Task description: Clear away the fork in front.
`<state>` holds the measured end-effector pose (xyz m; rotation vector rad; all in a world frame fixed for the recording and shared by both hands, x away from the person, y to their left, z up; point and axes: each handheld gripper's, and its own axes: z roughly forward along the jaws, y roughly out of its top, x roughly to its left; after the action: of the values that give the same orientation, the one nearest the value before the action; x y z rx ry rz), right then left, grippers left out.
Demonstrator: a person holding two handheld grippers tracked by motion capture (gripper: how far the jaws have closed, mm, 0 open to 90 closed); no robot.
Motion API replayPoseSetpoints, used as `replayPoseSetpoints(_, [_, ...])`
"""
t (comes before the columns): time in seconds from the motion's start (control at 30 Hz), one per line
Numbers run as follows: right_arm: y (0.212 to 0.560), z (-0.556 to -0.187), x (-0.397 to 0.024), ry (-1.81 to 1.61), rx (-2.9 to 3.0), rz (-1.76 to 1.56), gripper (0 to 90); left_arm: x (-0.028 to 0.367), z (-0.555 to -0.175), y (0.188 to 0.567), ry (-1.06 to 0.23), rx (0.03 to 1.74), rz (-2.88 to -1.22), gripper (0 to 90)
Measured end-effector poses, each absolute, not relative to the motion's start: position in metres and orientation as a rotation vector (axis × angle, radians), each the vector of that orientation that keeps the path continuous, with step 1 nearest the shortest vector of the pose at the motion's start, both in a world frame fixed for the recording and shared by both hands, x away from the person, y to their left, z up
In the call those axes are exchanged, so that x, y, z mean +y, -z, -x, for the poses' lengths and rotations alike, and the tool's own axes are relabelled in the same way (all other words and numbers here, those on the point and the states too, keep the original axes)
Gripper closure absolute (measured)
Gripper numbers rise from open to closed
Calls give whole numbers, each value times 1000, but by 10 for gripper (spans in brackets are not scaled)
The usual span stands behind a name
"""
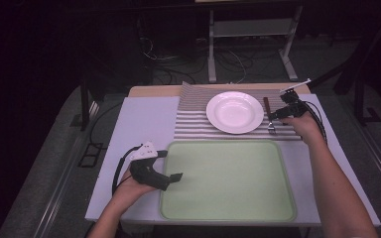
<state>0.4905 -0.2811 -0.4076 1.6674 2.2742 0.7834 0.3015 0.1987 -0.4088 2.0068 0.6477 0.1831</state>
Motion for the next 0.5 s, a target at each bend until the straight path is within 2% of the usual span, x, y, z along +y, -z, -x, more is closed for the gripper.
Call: replayPoseSetpoints(0.5, [410,-530,-276,-642,2317,-1737,558,201,-301,407,-186,653,-1997,0])
